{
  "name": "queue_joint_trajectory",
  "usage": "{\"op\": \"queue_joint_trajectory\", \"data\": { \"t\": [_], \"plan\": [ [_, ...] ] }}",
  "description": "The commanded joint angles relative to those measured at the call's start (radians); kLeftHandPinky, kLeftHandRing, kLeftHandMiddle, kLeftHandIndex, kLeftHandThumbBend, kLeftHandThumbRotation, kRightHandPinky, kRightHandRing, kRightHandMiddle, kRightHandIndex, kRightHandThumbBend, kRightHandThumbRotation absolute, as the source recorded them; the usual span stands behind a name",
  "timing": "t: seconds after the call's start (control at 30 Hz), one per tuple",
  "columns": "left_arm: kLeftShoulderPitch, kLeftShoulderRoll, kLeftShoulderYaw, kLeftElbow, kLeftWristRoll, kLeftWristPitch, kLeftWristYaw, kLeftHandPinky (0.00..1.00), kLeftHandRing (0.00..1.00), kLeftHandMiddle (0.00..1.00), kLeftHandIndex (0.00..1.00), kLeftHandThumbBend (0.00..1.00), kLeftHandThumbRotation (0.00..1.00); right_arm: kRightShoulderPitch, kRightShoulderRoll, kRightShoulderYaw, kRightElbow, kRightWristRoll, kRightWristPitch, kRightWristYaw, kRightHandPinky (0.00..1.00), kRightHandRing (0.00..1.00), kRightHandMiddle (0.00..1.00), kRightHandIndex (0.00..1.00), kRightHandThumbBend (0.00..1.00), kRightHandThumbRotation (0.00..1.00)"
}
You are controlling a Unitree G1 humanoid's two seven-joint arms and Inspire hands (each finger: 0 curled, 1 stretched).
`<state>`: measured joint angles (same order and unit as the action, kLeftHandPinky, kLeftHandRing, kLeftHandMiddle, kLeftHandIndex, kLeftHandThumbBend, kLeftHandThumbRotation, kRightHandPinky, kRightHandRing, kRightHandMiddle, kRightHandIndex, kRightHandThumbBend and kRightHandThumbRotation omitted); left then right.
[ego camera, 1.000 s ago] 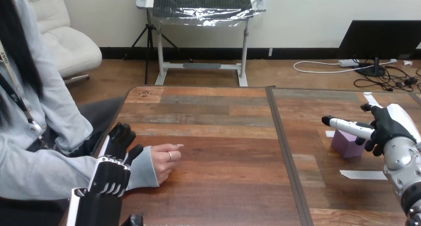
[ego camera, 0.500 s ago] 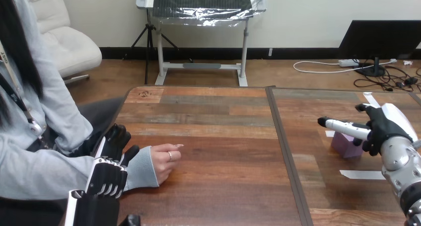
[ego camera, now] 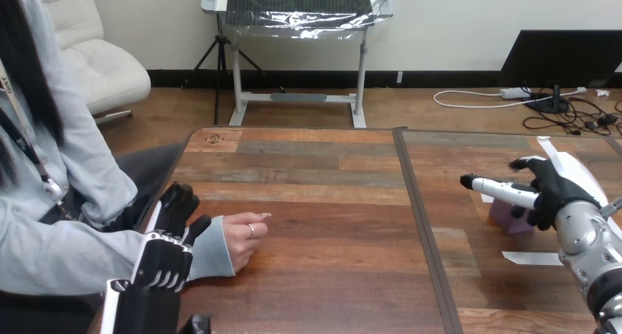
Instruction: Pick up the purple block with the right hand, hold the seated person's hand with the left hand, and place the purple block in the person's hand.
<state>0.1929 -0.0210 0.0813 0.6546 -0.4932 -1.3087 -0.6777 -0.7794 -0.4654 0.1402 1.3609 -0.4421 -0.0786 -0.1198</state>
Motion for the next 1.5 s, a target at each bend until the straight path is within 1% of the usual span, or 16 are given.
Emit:
{"op": "queue_joint_trajectory", "data": {
  "t": [0.0,0.03,0.1,0.3,0.4,0.57,0.77,0.87,0.9,0.97,1.0,1.1,1.17,1.2,1.33,1.47],
  "plan": [
    [-0.037,-0.013,-0.015,-0.032,0.035,-0.015,0.023,0.89,0.96,0.95,0.94,1.0,0.74,-0.064,0.003,0.012,-0.012,-0.006,-0.033,0.007,0.48,0.56,0.61,0.8,0.94,0.74],
    [-0.035,-0.014,-0.015,-0.034,0.04,-0.013,0.028,0.89,0.95,0.95,0.93,1.0,0.74,-0.065,0.002,0.014,-0.014,-0.006,-0.035,0.009,0.53,0.61,0.65,0.78,0.91,0.73],
    [-0.033,-0.012,-0.021,-0.038,0.041,-0.006,0.031,0.89,0.95,0.95,0.93,1.0,0.74,-0.065,0.001,0.016,-0.018,-0.004,-0.047,0.008,0.56,0.65,0.68,0.76,0.89,0.73],
    [-0.031,-0.007,-0.031,-0.035,0.044,0.004,0.041,0.89,0.96,0.96,0.94,1.0,0.73,-0.061,-0.01,0.019,-0.031,-0.005,-0.096,-0.022,0.52,0.6,0.63,0.67,0.81,0.67],
    [-0.034,-0.004,-0.039,-0.03,0.035,0.01,0.039,0.9,0.96,0.96,0.94,1.0,0.72,-0.06,-0.018,0.025,-0.034,-0.013,-0.111,-0.042,0.53,0.62,0.65,0.67,0.82,0.66],
    [-0.038,-0.002,-0.045,-0.022,0.028,0.01,0.037,0.91,0.97,0.96,0.95,1.0,0.71,-0.063,-0.028,0.02,-0.044,-0.006,-0.142,-0.058,0.54,0.63,0.66,0.67,0.83,0.66],
    [-0.04,-0.004,-0.043,-0.011,0.034,0.011,0.042,0.91,0.96,0.96,0.94,1.0,0.72,-0.063,-0.045,0.014,-0.06,-0.005,-0.205,-0.116,0.55,0.63,0.68,0.7,0.83,0.61],
    [-0.04,-0.007,-0.04,-0.008,0.04,0.011,0.047,0.91,0.96,0.96,0.95,1.0,0.72,-0.063,-0.053,0.016,-0.066,-0.009,-0.237,-0.153,0.55,0.63,0.67,0.69,0.83,0.57],
    [-0.04,-0.007,-0.042,-0.009,0.037,0.013,0.045,0.91,0.96,0.96,0.95,1.0,0.72,-0.062,-0.057,0.017,-0.069,-0.012,-0.254,-0.175,0.55,0.63,0.67,0.69,0.83,0.56],
    [-0.04,-0.008,-0.046,-0.009,0.033,0.016,0.043,0.91,0.97,0.97,0.95,1.0,0.71,-0.061,-0.061,0.018,-0.071,-0.015,-0.275,-0.2,0.54,0.62,0.66,0.68,0.82,0.5],
    [-0.041,-0.007,-0.049,-0.008,0.025,0.019,0.037,0.91,0.97,0.97,0.95,1.0,0.71,-0.061,-0.065,0.021,-0.075,-0.022,-0.292,-0.235,0.54,0.62,0.66,0.68,0.82,0.48],
    [-0.044,-0.007,-0.052,-0.005,0.014,0.021,0.029,0.91,0.97,0.97,0.95,1.0,0.7,-0.063,-0.072,0.025,-0.079,-0.034,-0.328,-0.3,0.52,0.59,0.63,0.65,0.82,0.41],
    [-0.045,-0.009,-0.051,-0.004,0.014,0.02,0.028,0.92,0.97,0.97,0.95,1.0,0.7,-0.064,-0.074,0.023,-0.079,-0.036,-0.346,-0.325,0.49,0.56,0.6,0.62,0.81,0.34],
    [-0.045,-0.009,-0.051,-0.004,0.012,0.021,0.026,0.92,0.97,0.97,0.95,1.0,0.7,-0.065,-0.076,0.02,-0.082,-0.037,-0.367,-0.344,0.45,0.51,0.56,0.59,0.81,0.28],
    [-0.045,-0.011,-0.051,-0.002,0.011,0.021,0.023,0.92,0.97,0.97,0.95,1.0,0.69,-0.07,-0.081,0.017,-0.085,-0.037,-0.413,-0.39,0.38,0.44,0.49,0.54,0.8,0.17],
    [-0.049,-0.013,-0.049,0.002,0.01,0.018,0.021,0.92,0.97,0.97,0.95,1.0,0.7,-0.079,-0.083,0.019,-0.084,-0.037,-0.422,-0.408,0.33,0.38,0.44,0.49,0.78,0.11]
  ]
}}
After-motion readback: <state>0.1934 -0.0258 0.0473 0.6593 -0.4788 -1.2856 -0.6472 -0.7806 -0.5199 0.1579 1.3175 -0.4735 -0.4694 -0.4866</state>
